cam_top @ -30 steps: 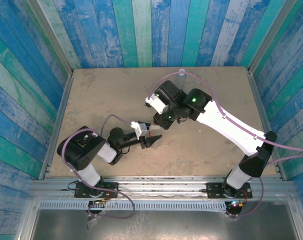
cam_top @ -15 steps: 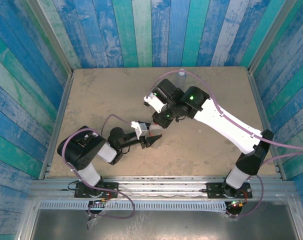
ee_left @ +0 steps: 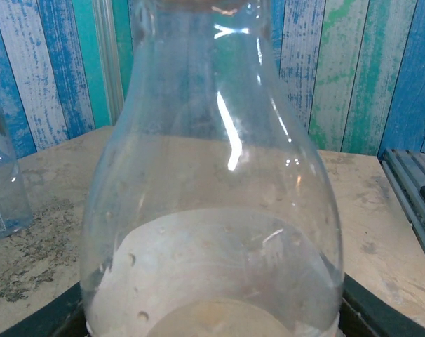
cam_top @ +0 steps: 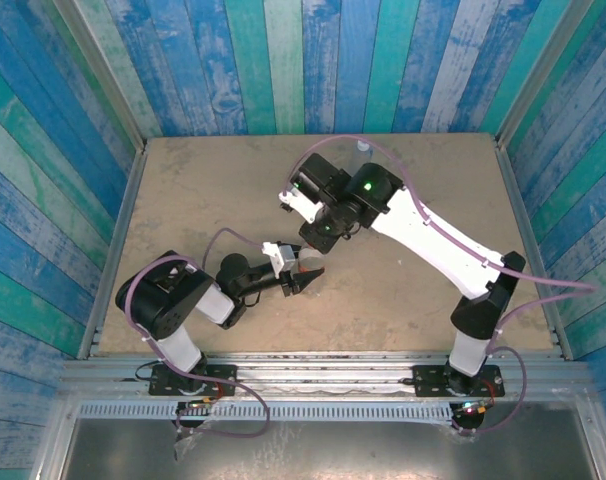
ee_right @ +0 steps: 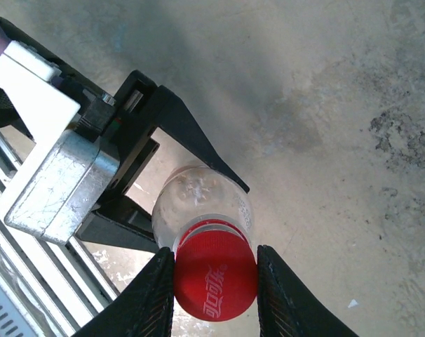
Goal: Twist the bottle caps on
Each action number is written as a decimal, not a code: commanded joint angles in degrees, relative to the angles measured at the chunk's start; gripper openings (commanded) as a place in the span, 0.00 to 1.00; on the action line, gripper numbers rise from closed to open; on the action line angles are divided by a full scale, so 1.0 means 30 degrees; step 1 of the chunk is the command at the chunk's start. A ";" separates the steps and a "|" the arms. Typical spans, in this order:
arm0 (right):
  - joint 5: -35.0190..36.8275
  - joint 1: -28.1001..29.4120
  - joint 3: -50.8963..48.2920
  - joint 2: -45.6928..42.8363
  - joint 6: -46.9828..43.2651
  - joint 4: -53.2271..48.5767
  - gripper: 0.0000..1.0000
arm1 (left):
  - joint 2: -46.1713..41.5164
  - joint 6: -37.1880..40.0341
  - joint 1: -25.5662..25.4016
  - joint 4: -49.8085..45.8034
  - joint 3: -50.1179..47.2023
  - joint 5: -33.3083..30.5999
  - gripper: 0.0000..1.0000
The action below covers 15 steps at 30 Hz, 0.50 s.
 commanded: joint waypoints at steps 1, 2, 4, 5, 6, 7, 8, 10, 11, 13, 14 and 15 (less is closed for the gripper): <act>0.0736 0.0411 0.0897 0.1187 0.0148 -0.1865 0.31 | 0.0831 0.0577 -0.0167 -0.1676 0.0009 0.0616 0.63; 0.0784 0.0467 0.1115 0.1384 0.0132 -0.2045 0.31 | 0.0850 0.0607 -0.0160 -0.1691 0.0024 0.0605 0.63; 0.0697 0.0538 0.1529 0.1710 0.0199 -0.2357 0.31 | 0.0872 0.0662 -0.0160 -0.1720 0.0058 0.0673 0.63; 0.0635 0.0503 0.1690 0.1839 0.0206 -0.2463 0.31 | 0.0891 0.0684 -0.0152 -0.1734 0.0065 0.0687 0.63; 0.0565 0.0559 0.1854 0.1978 0.0210 -0.2581 0.31 | 0.0876 0.0725 -0.0158 -0.1732 0.0052 0.0689 0.63; 0.0500 0.0555 0.1970 0.2112 0.0230 -0.2702 0.31 | 0.0874 0.0727 -0.0152 -0.1717 0.0024 0.0699 0.63; 0.0484 0.0525 0.2096 0.2231 0.0214 -0.2800 0.31 | 0.0883 0.0756 -0.0155 -0.1730 0.0019 0.0689 0.63; 0.0354 0.0568 0.2348 0.2481 0.0265 -0.2989 0.30 | 0.0869 0.0757 -0.0152 -0.1745 0.0029 0.0689 0.63; 0.0310 0.0568 0.2436 0.2566 0.0281 -0.3060 0.30 | 0.0869 0.0757 -0.0152 -0.1749 0.0017 0.0682 0.63; 0.0119 0.0561 0.2494 0.2692 0.0269 -0.3061 0.30 | 0.0820 0.0728 -0.0152 -0.1695 -0.0019 0.0700 0.63; 0.0075 0.0565 0.2516 0.2728 0.0269 -0.3046 0.30 | 0.0840 0.0728 -0.0152 -0.1676 -0.0037 0.0662 0.63; 0.0055 0.0568 0.2461 0.2787 0.0322 -0.2997 0.30 | 0.0826 0.0698 -0.0167 -0.1646 -0.0073 0.0646 0.63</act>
